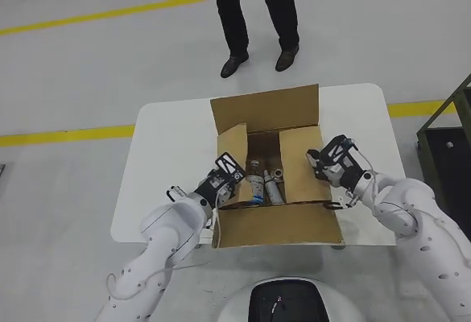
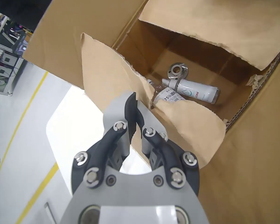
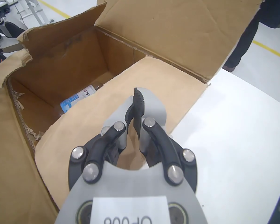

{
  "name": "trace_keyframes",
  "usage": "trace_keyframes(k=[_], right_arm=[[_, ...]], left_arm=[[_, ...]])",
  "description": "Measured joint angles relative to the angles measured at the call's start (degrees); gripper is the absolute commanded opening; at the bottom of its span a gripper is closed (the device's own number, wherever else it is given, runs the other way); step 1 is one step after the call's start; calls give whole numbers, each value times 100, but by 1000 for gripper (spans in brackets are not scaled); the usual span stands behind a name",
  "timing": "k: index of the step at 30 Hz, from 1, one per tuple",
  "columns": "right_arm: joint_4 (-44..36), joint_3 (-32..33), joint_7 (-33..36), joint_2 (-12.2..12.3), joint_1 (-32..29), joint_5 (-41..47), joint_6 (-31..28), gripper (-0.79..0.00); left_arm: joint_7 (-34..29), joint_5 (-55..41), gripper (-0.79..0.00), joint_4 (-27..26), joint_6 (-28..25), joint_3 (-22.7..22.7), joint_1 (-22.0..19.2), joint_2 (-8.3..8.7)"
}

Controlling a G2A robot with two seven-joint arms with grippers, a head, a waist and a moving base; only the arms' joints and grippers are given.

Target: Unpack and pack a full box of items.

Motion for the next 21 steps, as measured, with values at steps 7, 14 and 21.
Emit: trace_keyframes(k=[7,14,21], right_arm=[[87,-56,62,8,79,-9,-10,-785],[56,2,58,14,131,177,122,-785],[1,424,-449,1,255,786,785,-785]], left_arm=[[-189,-57,-785,261,-215,151,-141,-55],[-289,33,-683,379,-324,237,-259,-95],[-198,155,0,120,-312,66,-175,-84]])
